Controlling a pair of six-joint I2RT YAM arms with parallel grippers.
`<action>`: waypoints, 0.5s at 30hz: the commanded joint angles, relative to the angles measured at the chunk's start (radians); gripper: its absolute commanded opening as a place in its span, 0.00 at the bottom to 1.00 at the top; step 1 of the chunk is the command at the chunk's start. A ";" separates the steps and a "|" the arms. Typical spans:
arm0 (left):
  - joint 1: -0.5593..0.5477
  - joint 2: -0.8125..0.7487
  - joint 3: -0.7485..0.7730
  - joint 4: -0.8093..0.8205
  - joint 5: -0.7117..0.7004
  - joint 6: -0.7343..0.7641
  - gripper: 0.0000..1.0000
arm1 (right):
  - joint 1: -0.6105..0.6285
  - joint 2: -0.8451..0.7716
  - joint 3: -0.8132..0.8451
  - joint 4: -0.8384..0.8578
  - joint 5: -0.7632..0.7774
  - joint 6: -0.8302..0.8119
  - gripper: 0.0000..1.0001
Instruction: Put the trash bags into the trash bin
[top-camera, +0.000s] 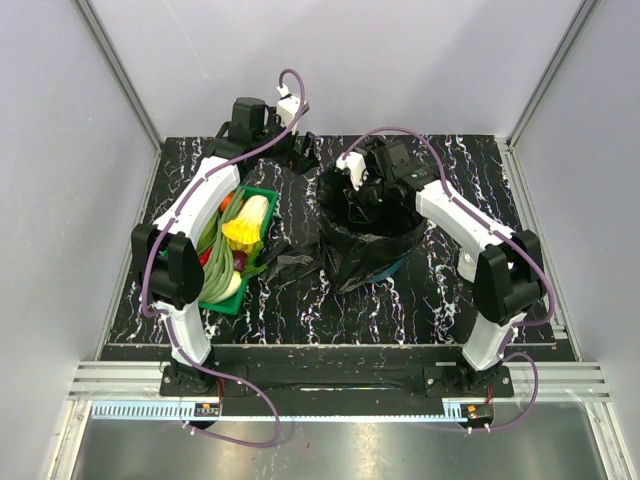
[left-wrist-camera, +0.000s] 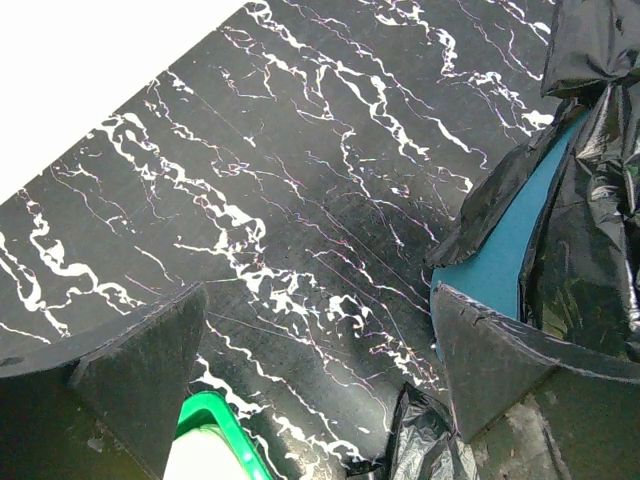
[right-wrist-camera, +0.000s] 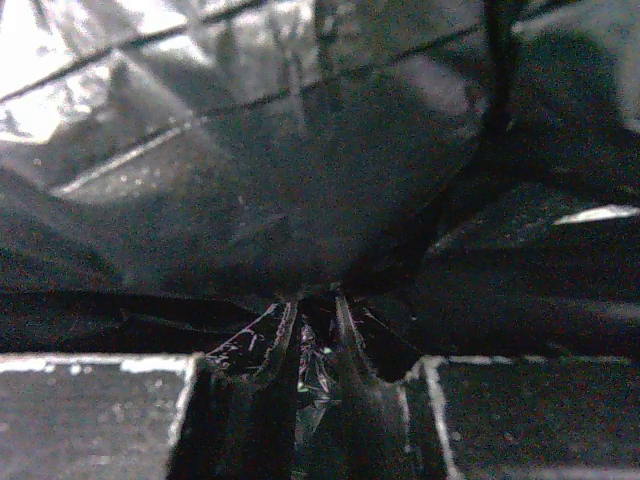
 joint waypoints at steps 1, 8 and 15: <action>-0.001 -0.057 -0.008 0.051 0.007 0.014 0.99 | 0.007 -0.004 -0.006 0.061 0.025 -0.029 0.25; -0.001 -0.048 -0.018 0.052 0.024 0.018 0.99 | 0.007 0.038 -0.019 0.048 0.057 -0.081 0.24; -0.006 -0.042 -0.018 0.054 0.026 0.025 0.99 | 0.008 0.061 -0.040 0.045 0.104 -0.160 0.24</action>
